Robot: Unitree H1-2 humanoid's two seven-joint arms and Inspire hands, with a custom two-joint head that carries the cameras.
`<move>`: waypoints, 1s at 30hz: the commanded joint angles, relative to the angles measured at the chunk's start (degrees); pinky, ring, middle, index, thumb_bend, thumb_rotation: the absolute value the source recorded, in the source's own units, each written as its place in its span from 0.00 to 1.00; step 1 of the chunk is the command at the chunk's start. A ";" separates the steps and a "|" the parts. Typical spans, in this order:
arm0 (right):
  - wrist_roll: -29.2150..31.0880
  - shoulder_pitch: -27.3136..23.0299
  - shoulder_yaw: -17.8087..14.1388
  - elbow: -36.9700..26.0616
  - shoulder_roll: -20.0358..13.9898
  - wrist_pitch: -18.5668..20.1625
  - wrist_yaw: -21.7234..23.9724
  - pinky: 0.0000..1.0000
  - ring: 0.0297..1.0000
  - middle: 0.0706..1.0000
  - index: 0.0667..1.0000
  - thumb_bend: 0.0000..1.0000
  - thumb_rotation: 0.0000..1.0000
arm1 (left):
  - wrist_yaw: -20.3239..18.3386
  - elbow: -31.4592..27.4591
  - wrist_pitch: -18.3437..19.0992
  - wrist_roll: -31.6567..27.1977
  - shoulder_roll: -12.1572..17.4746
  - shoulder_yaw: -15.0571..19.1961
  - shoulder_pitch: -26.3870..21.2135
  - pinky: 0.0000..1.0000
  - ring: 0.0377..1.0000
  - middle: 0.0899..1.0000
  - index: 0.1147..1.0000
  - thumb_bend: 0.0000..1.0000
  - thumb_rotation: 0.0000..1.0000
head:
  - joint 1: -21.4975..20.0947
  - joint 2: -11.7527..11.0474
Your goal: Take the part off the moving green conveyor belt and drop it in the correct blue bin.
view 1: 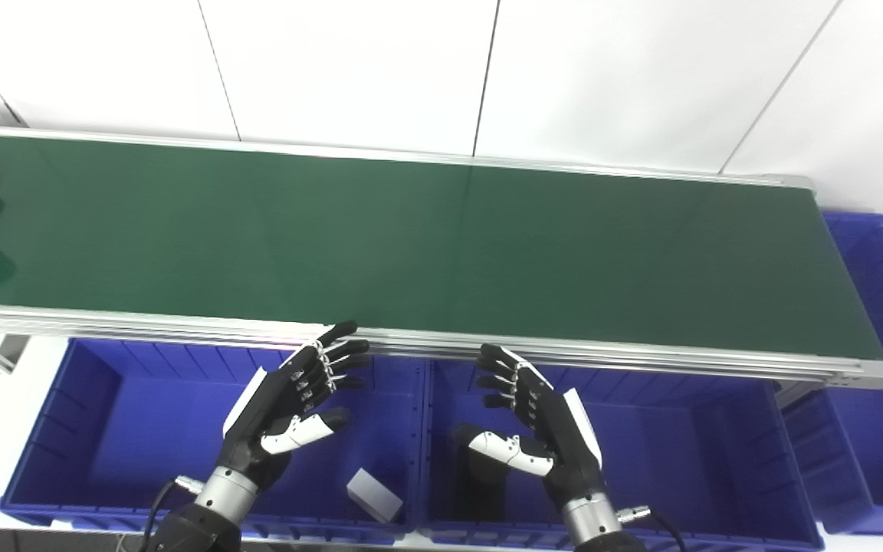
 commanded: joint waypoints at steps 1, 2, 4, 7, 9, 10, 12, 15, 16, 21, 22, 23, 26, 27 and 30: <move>0.43 -0.36 -0.04 -1.35 0.10 -3.29 0.39 0.71 0.78 0.81 0.83 0.72 0.31 | -0.39 -0.60 -1.84 -0.36 0.02 -0.02 -0.83 0.72 0.78 0.80 0.86 1.00 0.46 | 0.09 0.08; 0.38 -0.37 -0.05 -1.32 0.11 -3.27 0.35 0.71 0.78 0.81 0.83 0.72 0.30 | -0.39 -0.58 -1.76 -0.39 0.02 -0.01 -0.83 0.72 0.78 0.80 0.86 1.00 0.46 | 0.11 -0.02; 0.25 -0.39 -0.04 -1.30 0.10 -3.21 0.30 0.71 0.78 0.81 0.83 0.72 0.30 | -0.35 -0.62 -1.59 -0.40 0.02 0.00 -0.82 0.72 0.79 0.80 0.86 1.00 0.46 | 0.11 -0.02; 0.34 -0.42 -0.08 -1.05 0.06 -3.52 0.30 0.71 0.78 0.81 0.83 0.72 0.30 | -0.38 -0.50 -1.70 -0.40 -0.03 -0.04 -0.82 0.72 0.79 0.80 0.86 1.00 0.46 | 0.39 -0.29; 0.52 -0.41 -0.16 -0.88 0.08 -3.68 0.30 0.71 0.78 0.81 0.83 0.72 0.30 | -0.30 -0.44 -1.83 -0.20 -0.08 -0.09 -0.84 0.72 0.78 0.80 0.86 1.00 0.46 | 0.49 -0.40; 0.54 -0.40 -0.18 -0.85 0.08 -3.70 0.30 0.71 0.77 0.81 0.82 0.72 0.29 | -0.28 -0.41 -1.89 -0.12 -0.10 -0.12 -0.86 0.71 0.78 0.80 0.86 1.00 0.46 | 0.54 -0.44; 0.41 -0.42 -0.19 -0.77 -0.06 -3.75 0.33 0.71 0.78 0.81 0.83 0.71 0.29 | -0.27 -0.17 -2.01 -0.11 -0.17 -0.14 -0.88 0.72 0.78 0.80 0.86 1.00 0.45 | 0.72 -0.62; 0.53 -0.44 -0.32 -0.47 -0.21 -3.95 0.37 0.71 0.78 0.81 0.83 0.71 0.28 | -0.17 0.21 -2.25 0.06 -0.34 -0.24 -0.93 0.73 0.79 0.80 0.86 1.00 0.45 | 1.60 -1.17; 0.52 -0.47 -0.37 -0.33 -0.30 -4.04 0.38 0.71 0.78 0.81 0.83 0.71 0.29 | -0.13 0.30 -2.30 0.15 -0.42 -0.30 -0.96 0.73 0.79 0.80 0.86 1.00 0.45 | 1.88 -1.34; 0.93 -0.68 -0.72 0.73 -0.70 -4.99 0.52 0.71 0.78 0.81 0.83 0.71 0.29 | 0.57 1.07 -2.61 1.33 -0.92 -0.52 -1.10 0.72 0.78 0.80 0.86 1.00 0.46 | 3.62 -2.56; 1.09 -0.72 -0.81 1.01 -0.77 -5.30 0.55 0.71 0.78 0.81 0.83 0.71 0.29 | 0.64 1.25 -2.70 1.55 -1.06 -0.55 -1.10 0.72 0.78 0.80 0.86 1.00 0.46 | 4.39 -3.13; 1.32 -0.75 -0.89 1.29 -0.83 -5.68 0.61 0.71 0.78 0.81 0.83 0.71 0.29 | 0.67 1.43 -2.96 1.76 -1.14 -0.61 -1.11 0.72 0.78 0.80 0.86 1.00 0.45 | 4.56 -3.26; 2.08 -0.80 -1.17 2.12 -1.28 -6.36 0.97 0.72 0.78 0.81 0.83 0.71 0.28 | 0.76 2.67 -4.18 2.41 -1.52 -0.90 -1.26 0.72 0.78 0.80 0.86 1.00 0.46 | 7.54 -5.09; 2.08 -0.76 -1.23 2.25 -1.51 -6.48 1.01 0.72 0.78 0.81 0.83 0.71 0.28 | 0.83 3.15 -4.65 2.75 -1.63 -1.05 -1.34 0.72 0.77 0.80 0.86 0.99 0.45 | 8.31 -5.52; 2.20 -0.86 -1.66 3.29 -2.40 -7.66 1.09 0.72 0.78 0.81 0.83 0.69 0.25 | 1.01 5.23 -6.32 3.33 -2.48 -1.46 -1.75 0.71 0.77 0.79 0.86 0.98 0.44 | 13.48 -8.02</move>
